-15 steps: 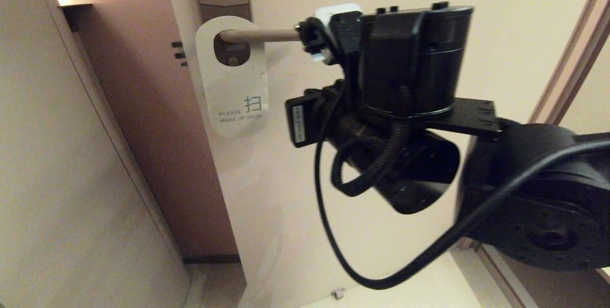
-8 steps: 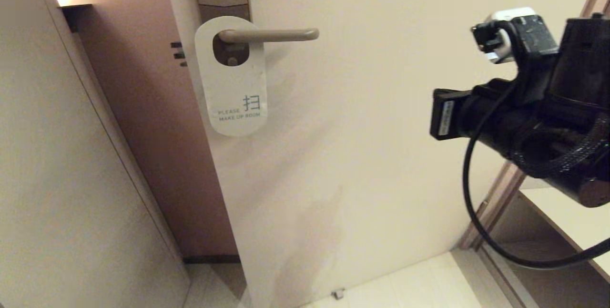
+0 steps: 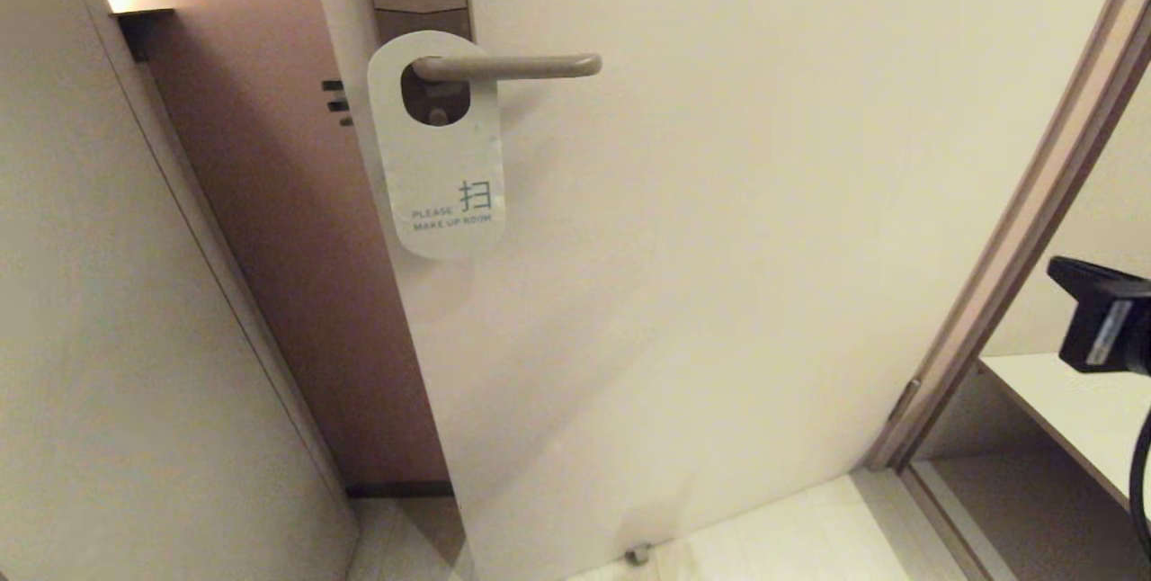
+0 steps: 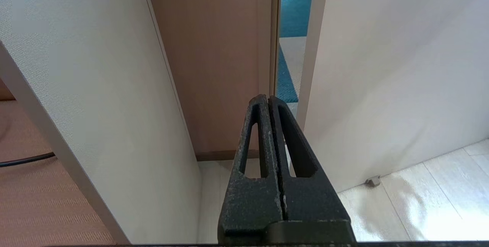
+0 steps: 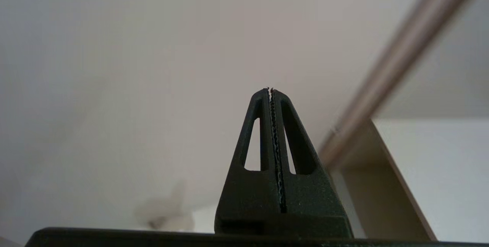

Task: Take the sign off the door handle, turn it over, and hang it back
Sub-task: Take down the sign

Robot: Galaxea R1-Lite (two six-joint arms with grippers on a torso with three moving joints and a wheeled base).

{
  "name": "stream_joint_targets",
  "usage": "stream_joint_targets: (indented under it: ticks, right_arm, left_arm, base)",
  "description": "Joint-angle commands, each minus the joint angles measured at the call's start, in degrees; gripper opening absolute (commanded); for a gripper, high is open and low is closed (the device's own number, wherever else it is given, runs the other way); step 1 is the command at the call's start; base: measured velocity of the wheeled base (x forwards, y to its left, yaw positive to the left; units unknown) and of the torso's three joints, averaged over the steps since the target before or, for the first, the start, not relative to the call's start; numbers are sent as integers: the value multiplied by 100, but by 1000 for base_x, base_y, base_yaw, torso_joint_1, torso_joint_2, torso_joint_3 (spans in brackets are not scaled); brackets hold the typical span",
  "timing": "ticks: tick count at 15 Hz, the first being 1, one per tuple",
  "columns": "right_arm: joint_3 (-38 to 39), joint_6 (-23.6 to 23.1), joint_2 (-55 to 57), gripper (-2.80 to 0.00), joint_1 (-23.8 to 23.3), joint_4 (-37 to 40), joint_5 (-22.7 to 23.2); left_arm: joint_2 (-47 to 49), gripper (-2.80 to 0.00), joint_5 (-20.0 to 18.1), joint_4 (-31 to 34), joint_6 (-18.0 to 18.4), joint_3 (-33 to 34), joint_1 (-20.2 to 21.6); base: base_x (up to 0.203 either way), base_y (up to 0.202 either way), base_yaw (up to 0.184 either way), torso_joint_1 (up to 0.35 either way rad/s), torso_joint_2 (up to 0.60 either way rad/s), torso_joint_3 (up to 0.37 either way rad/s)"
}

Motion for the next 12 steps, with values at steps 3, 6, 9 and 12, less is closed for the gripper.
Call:
stream_joint_targets:
  ticks: [3,6,9,12]
  right_arm:
    - [1135,-23,-1400,-280,-360,-6,42]
    - [2161,-142,-2466,-280,-624,-4,346]
    - [3070,-266,-3624,-280,-1121,45,933]
    - [3270,-341,-4460,-280,-1453,797,1893]
  left_arm:
    - [7,-280,1,1,-1,-7,1]
    - [7,-280,1,1,-1,-7,1]
    - [7,-280,1,1,-1,-7,1]
    - [7,-280,1,1,-1,-4,1]
  base:
    - [0,0,0,0,0,0]
    - [0,0,0,0,0,0]
    - [0,0,0,0,0,0]
    - [0,0,0,0,0,0]
